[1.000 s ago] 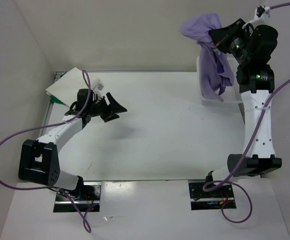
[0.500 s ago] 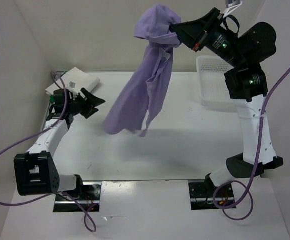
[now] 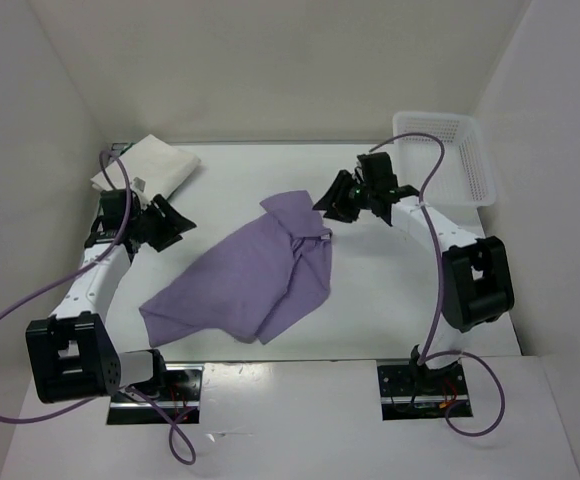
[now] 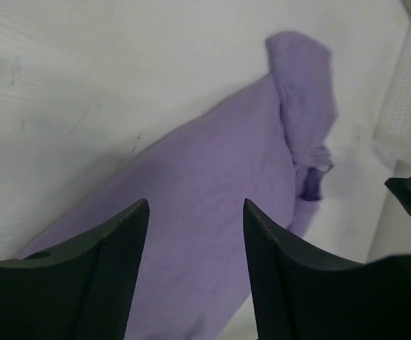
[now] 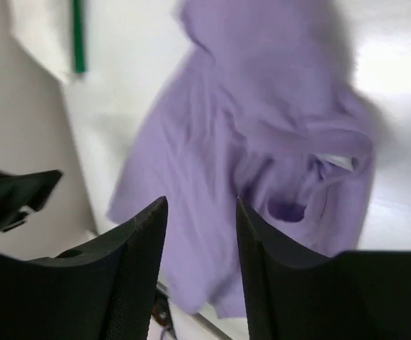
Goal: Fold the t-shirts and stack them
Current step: Move the tshirt to the center of the board
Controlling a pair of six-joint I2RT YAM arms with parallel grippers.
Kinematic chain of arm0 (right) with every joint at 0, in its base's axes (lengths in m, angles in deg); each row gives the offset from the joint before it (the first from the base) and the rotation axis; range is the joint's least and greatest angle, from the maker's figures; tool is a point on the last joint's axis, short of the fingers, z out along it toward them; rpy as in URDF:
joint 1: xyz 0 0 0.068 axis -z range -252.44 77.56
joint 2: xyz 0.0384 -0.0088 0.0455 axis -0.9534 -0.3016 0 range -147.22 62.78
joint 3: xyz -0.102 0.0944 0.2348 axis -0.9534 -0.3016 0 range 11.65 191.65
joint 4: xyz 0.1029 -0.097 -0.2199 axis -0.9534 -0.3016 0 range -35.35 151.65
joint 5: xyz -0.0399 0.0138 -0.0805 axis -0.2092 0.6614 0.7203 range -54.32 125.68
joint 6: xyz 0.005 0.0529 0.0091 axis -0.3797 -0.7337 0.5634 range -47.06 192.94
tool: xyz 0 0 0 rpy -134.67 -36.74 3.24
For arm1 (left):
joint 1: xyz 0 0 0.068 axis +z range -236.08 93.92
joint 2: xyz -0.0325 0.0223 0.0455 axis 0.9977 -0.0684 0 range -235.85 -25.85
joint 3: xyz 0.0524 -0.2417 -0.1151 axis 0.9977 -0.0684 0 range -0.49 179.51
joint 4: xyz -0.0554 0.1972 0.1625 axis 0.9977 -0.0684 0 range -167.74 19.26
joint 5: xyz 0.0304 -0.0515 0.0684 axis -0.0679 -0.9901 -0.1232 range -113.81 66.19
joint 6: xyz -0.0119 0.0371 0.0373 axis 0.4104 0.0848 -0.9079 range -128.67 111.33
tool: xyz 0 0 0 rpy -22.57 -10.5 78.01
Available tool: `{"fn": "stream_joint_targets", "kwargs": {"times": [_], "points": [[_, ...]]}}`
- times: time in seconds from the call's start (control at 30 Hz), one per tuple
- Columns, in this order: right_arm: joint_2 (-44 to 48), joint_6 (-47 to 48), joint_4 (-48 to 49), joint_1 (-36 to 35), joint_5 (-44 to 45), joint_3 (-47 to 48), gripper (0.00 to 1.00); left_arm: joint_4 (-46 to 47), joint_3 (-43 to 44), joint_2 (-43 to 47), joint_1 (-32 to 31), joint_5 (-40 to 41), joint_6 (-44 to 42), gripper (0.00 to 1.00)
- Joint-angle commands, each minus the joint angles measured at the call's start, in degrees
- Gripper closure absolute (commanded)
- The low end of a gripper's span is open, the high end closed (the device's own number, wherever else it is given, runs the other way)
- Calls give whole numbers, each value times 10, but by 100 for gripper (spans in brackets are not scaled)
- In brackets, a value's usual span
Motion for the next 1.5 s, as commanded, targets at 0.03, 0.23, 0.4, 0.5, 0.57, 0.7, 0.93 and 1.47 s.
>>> {"fn": "stream_joint_targets", "kwargs": {"times": [0.03, 0.23, 0.4, 0.5, 0.57, 0.7, 0.93, 1.47], "points": [[74, 33, -12, 2, 84, -36, 49, -81, 25, 38, -24, 52, -104, 45], [74, 39, -23, 2, 98, -160, 87, -122, 19, 28, -221, 69, -111, 53], [68, 39, -58, 2, 128, -188, 64, -122, 14, -30, -367, 68, -87, 37], [63, 39, -57, 2, 140, -204, 40, -102, 1, -43, -393, 68, -80, 25], [57, 39, -57, 2, 122, -211, 37, -102, 1, -59, -409, 68, -80, 21], [50, 39, -52, -24, 107, -211, 35, -90, 1, -100, -438, 68, -92, 22], [36, 25, -38, -36, 96, -225, 44, -77, 1, -152, -450, 54, -113, 42], [5, 20, -12, -36, 74, -214, 55, -101, 32, -220, -475, 89, -137, 33]]}}
